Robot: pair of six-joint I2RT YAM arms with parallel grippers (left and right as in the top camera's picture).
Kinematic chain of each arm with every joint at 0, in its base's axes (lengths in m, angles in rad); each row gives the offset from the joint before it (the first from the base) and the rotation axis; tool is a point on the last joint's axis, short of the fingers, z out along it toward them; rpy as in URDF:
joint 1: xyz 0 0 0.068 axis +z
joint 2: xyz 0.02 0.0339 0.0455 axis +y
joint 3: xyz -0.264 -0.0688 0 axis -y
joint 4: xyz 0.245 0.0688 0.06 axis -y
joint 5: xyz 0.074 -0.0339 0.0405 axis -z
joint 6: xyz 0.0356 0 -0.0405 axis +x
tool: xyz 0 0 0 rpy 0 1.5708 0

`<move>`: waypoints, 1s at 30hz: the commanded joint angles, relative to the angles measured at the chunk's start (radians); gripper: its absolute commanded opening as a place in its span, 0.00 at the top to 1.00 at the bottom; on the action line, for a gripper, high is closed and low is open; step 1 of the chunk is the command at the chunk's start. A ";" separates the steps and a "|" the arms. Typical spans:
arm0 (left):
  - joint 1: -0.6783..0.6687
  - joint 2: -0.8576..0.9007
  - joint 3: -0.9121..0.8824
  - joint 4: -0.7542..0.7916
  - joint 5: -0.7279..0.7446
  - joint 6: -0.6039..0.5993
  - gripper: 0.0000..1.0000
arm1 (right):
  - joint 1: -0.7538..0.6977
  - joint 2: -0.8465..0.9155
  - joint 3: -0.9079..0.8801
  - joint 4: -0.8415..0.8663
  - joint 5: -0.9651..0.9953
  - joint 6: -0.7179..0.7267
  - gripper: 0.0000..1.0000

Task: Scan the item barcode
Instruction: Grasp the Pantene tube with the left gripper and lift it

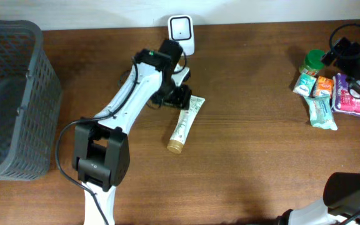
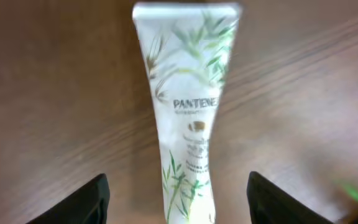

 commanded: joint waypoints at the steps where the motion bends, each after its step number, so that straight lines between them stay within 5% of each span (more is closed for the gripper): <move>1: -0.056 -0.008 0.121 -0.082 0.008 0.113 0.30 | 0.005 0.003 -0.002 0.001 -0.008 0.001 0.01; 3: -0.171 0.020 0.116 -0.126 -0.053 0.137 0.27 | 0.005 0.003 -0.002 0.001 -0.008 0.001 0.01; 5: -0.307 0.076 0.110 -0.125 -0.330 0.074 0.18 | 0.005 0.003 -0.002 0.001 -0.008 0.001 0.01; 12: -0.409 0.263 0.100 -0.128 -0.822 -0.153 0.18 | 0.005 0.003 -0.002 0.001 -0.008 0.001 0.01; 19: -0.409 0.288 0.018 -0.092 -0.797 -0.156 0.16 | 0.005 0.003 -0.002 0.001 -0.008 0.001 0.01; 24: -0.407 0.288 -0.084 -0.002 -0.819 -0.156 0.39 | 0.005 0.003 -0.002 0.001 -0.008 0.001 0.01; 26: -0.407 0.288 -0.108 0.022 -0.835 -0.156 0.57 | 0.005 0.003 -0.002 0.001 -0.008 0.001 0.01; 28: -0.407 0.288 -0.115 0.027 -0.849 -0.156 1.00 | 0.005 0.003 -0.002 0.001 -0.008 0.001 0.01; 30: -0.407 0.288 -0.104 0.019 -0.848 -0.156 1.00 | 0.005 0.003 -0.002 0.001 -0.008 0.001 0.01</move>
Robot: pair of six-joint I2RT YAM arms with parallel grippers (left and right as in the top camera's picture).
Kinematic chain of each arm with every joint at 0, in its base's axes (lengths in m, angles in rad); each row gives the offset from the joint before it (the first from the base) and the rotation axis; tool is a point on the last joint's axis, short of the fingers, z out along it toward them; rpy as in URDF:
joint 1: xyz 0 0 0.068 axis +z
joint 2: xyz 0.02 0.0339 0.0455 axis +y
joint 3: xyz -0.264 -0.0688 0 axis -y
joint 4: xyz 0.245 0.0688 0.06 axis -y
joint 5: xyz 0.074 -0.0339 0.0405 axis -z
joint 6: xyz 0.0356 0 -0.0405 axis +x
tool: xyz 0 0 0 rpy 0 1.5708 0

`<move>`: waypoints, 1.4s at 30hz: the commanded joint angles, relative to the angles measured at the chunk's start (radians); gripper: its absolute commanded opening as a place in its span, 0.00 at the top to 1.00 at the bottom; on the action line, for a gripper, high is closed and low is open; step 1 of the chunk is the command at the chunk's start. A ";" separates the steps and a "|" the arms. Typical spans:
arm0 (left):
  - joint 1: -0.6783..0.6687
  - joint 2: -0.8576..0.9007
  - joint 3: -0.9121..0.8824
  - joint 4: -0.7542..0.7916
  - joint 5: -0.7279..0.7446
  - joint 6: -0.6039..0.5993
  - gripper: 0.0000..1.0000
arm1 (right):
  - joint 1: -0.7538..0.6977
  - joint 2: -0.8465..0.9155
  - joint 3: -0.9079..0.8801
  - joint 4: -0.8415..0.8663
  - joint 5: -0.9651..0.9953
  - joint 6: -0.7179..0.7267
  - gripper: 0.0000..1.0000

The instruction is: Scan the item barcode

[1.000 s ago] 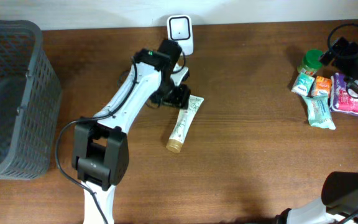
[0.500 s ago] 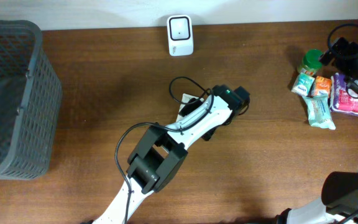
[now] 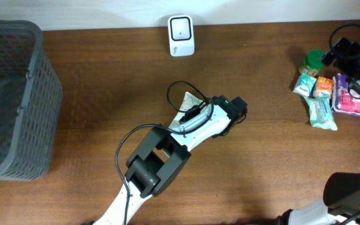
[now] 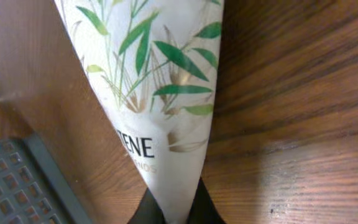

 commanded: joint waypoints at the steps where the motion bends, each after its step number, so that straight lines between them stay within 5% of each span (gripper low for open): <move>1: 0.012 0.052 0.006 -0.014 0.101 -0.005 1.00 | 0.005 0.003 -0.002 0.000 -0.005 0.001 0.01; 5: 0.060 0.037 0.303 -0.176 0.441 -0.002 1.00 | 0.005 0.003 -0.002 0.000 -0.005 0.001 0.01; 8: 0.227 0.037 0.449 -0.217 1.048 0.196 1.00 | 0.005 0.003 -0.002 0.000 -0.005 0.001 0.01; 11: 0.405 0.038 0.428 -0.223 1.339 0.259 1.00 | 0.005 0.003 -0.002 0.000 -0.005 0.001 0.01; 17: 0.467 0.145 0.345 -0.206 1.458 0.274 1.00 | 0.005 0.003 -0.002 0.000 -0.005 0.001 0.02; 19: 0.463 0.208 0.335 -0.210 1.448 0.274 0.93 | 0.005 0.003 -0.002 0.000 -0.005 0.001 0.01; 24: 0.464 0.210 0.354 -0.250 1.112 0.274 0.75 | 0.005 0.003 -0.002 0.000 -0.005 0.001 0.01; 26: 0.464 0.210 0.458 -0.322 1.041 0.274 0.18 | 0.005 0.003 -0.002 0.000 -0.005 0.001 0.01; 27: 0.464 0.210 0.559 -0.366 0.992 0.274 0.00 | 0.005 0.003 -0.002 0.000 -0.005 0.001 0.01; 32: 0.423 0.203 0.808 -0.469 1.006 0.278 0.02 | 0.005 0.003 -0.002 0.000 -0.005 0.001 0.01; 34: 0.355 0.203 0.808 -0.469 0.848 0.248 0.04 | 0.005 0.003 -0.002 0.000 -0.005 0.001 0.01; 37: 0.253 0.180 0.808 -0.469 0.449 0.023 0.01 | 0.005 0.003 -0.002 0.000 -0.005 0.001 0.01; 42: 0.140 0.017 0.808 -0.469 0.352 -0.010 0.01 | 0.005 0.003 -0.002 0.000 -0.005 0.001 0.01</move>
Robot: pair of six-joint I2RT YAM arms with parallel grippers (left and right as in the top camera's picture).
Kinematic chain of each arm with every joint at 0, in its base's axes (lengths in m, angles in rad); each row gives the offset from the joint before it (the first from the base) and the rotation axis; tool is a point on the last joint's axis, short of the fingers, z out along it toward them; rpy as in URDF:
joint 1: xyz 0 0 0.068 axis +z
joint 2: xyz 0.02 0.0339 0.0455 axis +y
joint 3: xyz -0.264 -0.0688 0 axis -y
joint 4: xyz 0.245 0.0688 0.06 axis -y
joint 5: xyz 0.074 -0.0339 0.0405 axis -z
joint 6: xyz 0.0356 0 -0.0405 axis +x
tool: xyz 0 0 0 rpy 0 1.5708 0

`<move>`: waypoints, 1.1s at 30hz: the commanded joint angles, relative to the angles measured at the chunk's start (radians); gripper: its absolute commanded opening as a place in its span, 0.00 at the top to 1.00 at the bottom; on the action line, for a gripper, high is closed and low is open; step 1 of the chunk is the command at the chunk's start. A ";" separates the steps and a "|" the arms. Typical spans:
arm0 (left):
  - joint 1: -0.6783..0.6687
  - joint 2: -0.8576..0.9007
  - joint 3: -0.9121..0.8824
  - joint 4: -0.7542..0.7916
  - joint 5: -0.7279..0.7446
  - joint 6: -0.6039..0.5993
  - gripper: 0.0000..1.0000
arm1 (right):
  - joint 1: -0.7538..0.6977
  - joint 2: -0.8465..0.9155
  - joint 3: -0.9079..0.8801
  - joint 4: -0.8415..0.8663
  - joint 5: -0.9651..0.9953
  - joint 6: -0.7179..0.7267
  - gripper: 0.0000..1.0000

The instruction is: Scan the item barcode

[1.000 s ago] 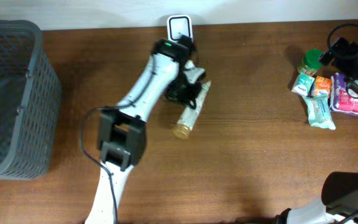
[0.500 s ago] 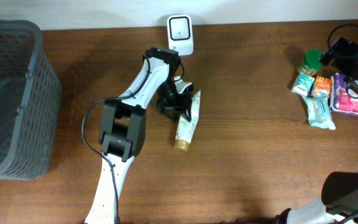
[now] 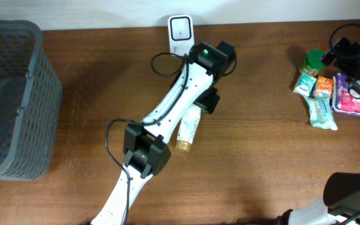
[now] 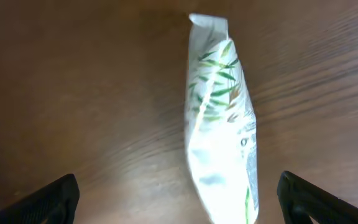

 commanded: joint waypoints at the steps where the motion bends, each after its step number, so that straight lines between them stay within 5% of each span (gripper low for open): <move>1: -0.039 -0.128 0.011 -0.002 -0.089 -0.076 0.01 | 0.005 0.003 -0.002 0.000 -0.005 0.001 0.01; 5: -0.085 -0.127 -0.248 0.036 -0.175 -0.231 0.01 | 0.005 0.003 -0.002 0.000 -0.005 0.001 0.01; 8: -0.111 -0.127 -0.471 0.225 -0.183 -0.244 0.01 | 0.005 0.003 -0.002 0.000 -0.005 0.001 0.01; 16: -0.120 -0.127 -0.624 0.372 -0.142 -0.235 0.00 | 0.005 0.003 -0.002 0.000 -0.005 0.001 0.01; 19: -0.120 -0.127 -0.703 0.437 -0.251 -0.235 0.03 | 0.005 0.003 -0.002 0.000 -0.005 0.001 0.01; 20: -0.120 -0.127 -0.721 0.440 -0.281 -0.232 0.11 | 0.005 0.003 -0.002 0.000 -0.005 0.001 0.01; 23: -0.120 -0.127 -0.726 0.446 -0.285 -0.225 0.69 | 0.005 0.003 -0.002 0.000 -0.005 0.001 0.01; 25: -0.120 -0.127 -0.726 0.453 -0.284 -0.225 0.94 | 0.005 0.003 -0.002 0.000 -0.005 0.001 0.01; 29: -0.120 -0.129 -0.623 0.380 -0.223 -0.225 1.00 | 0.005 0.003 -0.002 0.000 -0.005 0.001 0.01; 33: -0.040 -0.135 -0.290 0.267 0.266 -0.117 1.00 | 0.005 0.003 -0.002 0.000 -0.005 0.001 0.01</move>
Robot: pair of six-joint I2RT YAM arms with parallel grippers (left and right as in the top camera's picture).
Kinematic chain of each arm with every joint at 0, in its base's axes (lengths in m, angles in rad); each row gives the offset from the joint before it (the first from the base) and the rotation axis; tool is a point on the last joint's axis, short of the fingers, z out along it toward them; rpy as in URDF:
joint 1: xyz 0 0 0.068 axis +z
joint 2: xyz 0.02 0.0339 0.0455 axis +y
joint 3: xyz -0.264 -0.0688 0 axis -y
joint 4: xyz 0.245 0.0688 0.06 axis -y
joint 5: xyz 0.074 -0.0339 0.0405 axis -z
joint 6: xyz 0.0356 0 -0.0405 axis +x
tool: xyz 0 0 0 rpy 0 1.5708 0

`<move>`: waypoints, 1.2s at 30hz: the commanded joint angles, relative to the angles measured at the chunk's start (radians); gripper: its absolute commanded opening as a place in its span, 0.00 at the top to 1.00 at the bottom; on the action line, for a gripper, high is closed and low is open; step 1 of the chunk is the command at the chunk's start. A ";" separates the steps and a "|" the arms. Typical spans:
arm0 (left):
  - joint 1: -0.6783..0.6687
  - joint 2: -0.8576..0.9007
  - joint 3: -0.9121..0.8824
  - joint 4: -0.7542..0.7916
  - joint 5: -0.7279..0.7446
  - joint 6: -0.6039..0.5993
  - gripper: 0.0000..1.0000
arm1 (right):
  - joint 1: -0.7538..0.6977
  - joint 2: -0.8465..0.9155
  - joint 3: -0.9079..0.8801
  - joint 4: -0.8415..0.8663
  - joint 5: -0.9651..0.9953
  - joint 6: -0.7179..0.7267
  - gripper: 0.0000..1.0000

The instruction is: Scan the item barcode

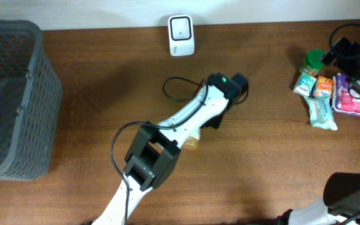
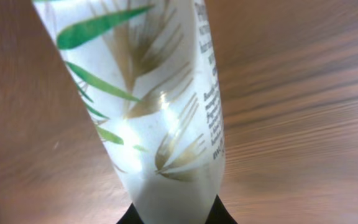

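A white tube (image 2: pixel 148 112) printed with green and gold leaves and small text fills the left wrist view, above the wooden table. My left gripper (image 2: pixel 169 214) is shut on its lower part, a black finger on each side. From overhead the left arm hides most of the tube; only its gold cap (image 1: pixel 192 142) shows, and the left gripper (image 1: pixel 215 117) is at mid table. The white scanner (image 1: pixel 181 34) stands at the back edge, well apart from the tube. My right gripper (image 1: pixel 359 80) is at the far right, its jaws too small to read.
A grey mesh basket (image 1: pixel 11 100) fills the left side. A pile of packets and a green-lidded jar (image 1: pixel 320 87) lies at the right, under the right arm. A black cable loops off the left arm near the table's middle.
My left gripper was open above the tube, which lay on the table in front of the scanner. Now it is shut on the tube, and its wrist is further from the scanner.
First my left gripper hung open over the tube, which lay label up. Then it was shut on the tube at mid table. Later it was open again near the scanner, with the tube lying turned, small print showing. Now it grips the tube once more.
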 commanded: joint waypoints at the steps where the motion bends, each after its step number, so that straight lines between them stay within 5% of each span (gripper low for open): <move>1: 0.114 -0.026 0.183 -0.007 0.447 0.118 1.00 | 0.005 0.003 -0.002 0.000 -0.005 0.001 0.01; 7: 0.339 0.016 0.093 0.112 0.815 0.152 1.00 | 0.005 0.003 -0.002 0.000 -0.005 0.001 0.01; 9: 0.355 0.019 0.014 0.193 0.814 0.152 0.86 | 0.005 0.003 -0.002 0.000 -0.005 0.001 0.01; 12: 0.354 0.020 -0.035 0.229 0.798 0.151 0.83 | 0.005 0.003 -0.002 0.000 -0.005 0.001 0.01; 15: 0.354 0.025 -0.039 0.222 0.692 0.151 0.41 | 0.005 0.003 -0.002 0.000 -0.005 0.001 0.01; 17: 0.356 0.024 -0.039 0.209 0.607 0.152 0.27 | 0.005 0.003 -0.002 0.000 -0.005 0.001 0.01; 25: 0.477 0.011 0.334 -0.027 0.511 0.158 0.26 | 0.005 0.003 -0.002 0.000 -0.005 0.001 0.01; 28: 0.470 0.011 0.362 -0.072 0.582 0.185 0.34 | 0.005 0.003 -0.002 0.000 -0.005 0.001 0.01; 30: 0.424 0.012 0.360 -0.093 0.664 0.301 0.25 | 0.005 0.003 -0.002 0.000 -0.005 0.001 0.01; 32: 0.351 0.012 0.353 -0.101 0.624 0.359 0.02 | 0.005 0.003 -0.002 0.000 -0.005 0.001 0.01; 36: 0.208 0.013 0.274 -0.028 0.533 0.359 0.02 | 0.005 0.003 -0.002 0.000 -0.005 0.001 0.01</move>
